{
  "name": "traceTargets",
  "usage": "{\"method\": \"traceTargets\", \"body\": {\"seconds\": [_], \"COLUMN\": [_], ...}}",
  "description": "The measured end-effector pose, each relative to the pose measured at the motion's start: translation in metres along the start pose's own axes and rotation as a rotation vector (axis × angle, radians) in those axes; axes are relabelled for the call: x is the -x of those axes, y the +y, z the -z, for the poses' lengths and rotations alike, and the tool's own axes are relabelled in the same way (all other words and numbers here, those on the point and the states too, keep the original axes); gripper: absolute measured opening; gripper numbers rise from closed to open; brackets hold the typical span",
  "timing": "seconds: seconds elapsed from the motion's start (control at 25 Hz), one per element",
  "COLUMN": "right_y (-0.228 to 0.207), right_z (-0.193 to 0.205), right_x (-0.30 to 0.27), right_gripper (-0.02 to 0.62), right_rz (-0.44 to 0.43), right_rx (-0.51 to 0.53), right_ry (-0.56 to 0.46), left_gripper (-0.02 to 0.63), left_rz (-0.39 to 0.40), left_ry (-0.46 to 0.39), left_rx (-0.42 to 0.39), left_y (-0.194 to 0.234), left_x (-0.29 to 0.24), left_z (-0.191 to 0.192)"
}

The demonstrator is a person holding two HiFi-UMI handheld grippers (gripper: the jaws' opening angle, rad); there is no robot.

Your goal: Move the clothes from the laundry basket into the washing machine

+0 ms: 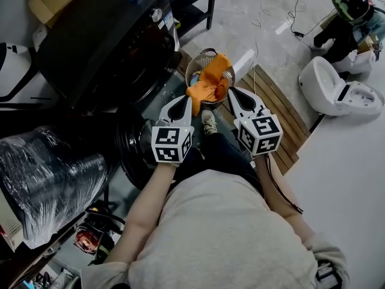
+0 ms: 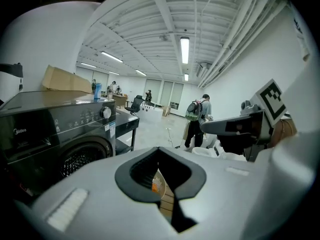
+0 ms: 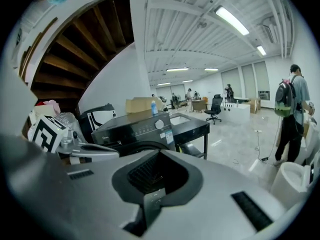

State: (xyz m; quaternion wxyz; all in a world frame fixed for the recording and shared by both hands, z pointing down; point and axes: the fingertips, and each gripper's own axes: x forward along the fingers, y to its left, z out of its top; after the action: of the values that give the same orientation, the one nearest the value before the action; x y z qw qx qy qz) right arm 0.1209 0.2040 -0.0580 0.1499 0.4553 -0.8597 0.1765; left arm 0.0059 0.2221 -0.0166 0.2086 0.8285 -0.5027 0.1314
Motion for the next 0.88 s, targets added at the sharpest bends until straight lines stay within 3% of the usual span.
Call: {"method": "traceTargets", "body": {"seconds": [0.24,0.56,0.88], "right_y": [-0.043,-0.082,-0.083], "right_z": [-0.020,-0.012,0.036], "right_x": [-0.055,-0.102,-0.149], "right_gripper": [0.008,0.008,0.009], "right_rz": [-0.068,-0.125,-0.179], "right_rx": [0.008,-0.033,-0.074], "right_ry": [0.060,0.154,0.276], "left_gripper": [0.009,0.009,0.009], "left_rz": [-0.066,-0.121,-0.134], "left_ry": [0.041,0.037,0.133], "left_rx": [0.049,0.114,0.107], "left_y": [0.028,0.047,0.083], "left_x": [-0.060,-0.107,-0.140], "left_z": [-0.017,-0.038,0.002]}}
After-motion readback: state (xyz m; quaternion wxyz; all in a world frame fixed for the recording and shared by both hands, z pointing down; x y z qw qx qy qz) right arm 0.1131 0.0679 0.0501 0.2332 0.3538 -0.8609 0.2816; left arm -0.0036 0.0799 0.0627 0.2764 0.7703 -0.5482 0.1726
